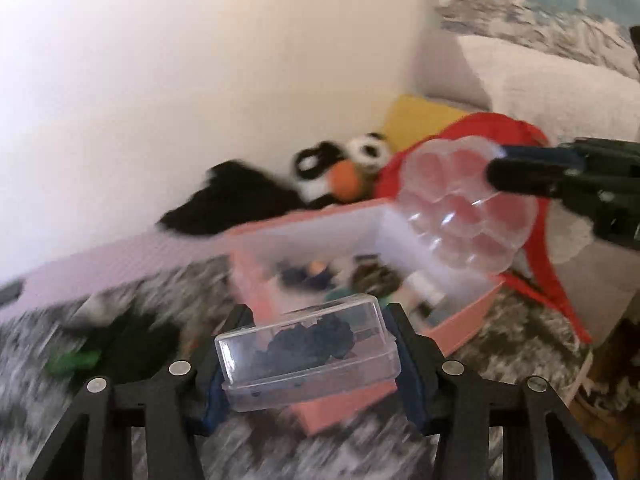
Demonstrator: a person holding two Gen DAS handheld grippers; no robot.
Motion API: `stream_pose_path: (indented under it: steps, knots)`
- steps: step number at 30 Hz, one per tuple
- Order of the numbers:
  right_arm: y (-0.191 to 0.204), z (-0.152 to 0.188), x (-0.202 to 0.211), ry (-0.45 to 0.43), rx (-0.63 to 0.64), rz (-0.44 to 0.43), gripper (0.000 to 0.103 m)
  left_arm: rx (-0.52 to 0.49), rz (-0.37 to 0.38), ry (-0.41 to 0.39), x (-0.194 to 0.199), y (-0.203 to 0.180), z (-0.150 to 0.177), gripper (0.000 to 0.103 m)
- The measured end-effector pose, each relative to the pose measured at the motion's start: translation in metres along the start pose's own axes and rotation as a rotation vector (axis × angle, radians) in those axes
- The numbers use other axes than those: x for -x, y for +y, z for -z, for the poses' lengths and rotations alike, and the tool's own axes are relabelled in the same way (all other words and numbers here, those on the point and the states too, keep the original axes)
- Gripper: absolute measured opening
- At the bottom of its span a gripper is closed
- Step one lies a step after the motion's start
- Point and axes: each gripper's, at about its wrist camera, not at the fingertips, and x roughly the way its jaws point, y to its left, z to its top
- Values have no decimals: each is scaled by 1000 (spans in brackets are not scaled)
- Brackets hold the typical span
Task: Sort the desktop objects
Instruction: 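Carry both clear boxes over the pink box and open both tools, then move both tools back toward the black gloves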
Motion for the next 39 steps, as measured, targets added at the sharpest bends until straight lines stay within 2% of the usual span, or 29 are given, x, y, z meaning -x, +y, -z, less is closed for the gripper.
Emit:
stream_pose_path:
  steps: [4, 6, 8, 9, 11, 13, 17, 22, 25, 28, 33, 37, 39]
  knots:
    - [-47, -1, -19, 12, -43, 42, 21, -76, 50, 41, -67, -40, -38, 57]
    - [-70, -1, -38, 30, -78, 48, 21, -83, 29, 66, -95, -48, -47, 58]
    - [-90, 1, -59, 49, -111, 61, 23, -71, -11, 108, -122, -49, -57, 67]
    - [-99, 2, -67, 51, -126, 82, 30, -65, -14, 114, -127, -46, -60, 73]
    - [-110, 4, -76, 36, -139, 131, 79, -58, -26, 97, -123, -39, -63, 81]
    - [-118, 6, -75, -4, -149, 157, 86, -47, -47, 68, -113, -26, -63, 90]
    - [-128, 14, -72, -15, -189, 128, 86, 7, -125, 50, -83, 18, -46, 93]
    - [-118, 31, -68, 3, -229, 95, 87, 139, -209, 65, -40, 81, 2, 95]
    - [-97, 39, -66, 12, -227, 70, 89, 237, -293, 84, -5, 121, 54, 96]
    - [-68, 47, -63, 27, -228, 31, 91, 293, -373, 131, 20, 148, 105, 96]
    - [0, 65, -83, 95, -214, -76, 93, 376, -458, 190, 52, 174, 179, 96]
    - [68, 86, -116, 199, -179, -178, 93, 420, -474, 229, 63, 183, 223, 96]
    - [98, 97, -136, 249, -179, -229, 93, 442, -475, 233, 65, 191, 234, 96]
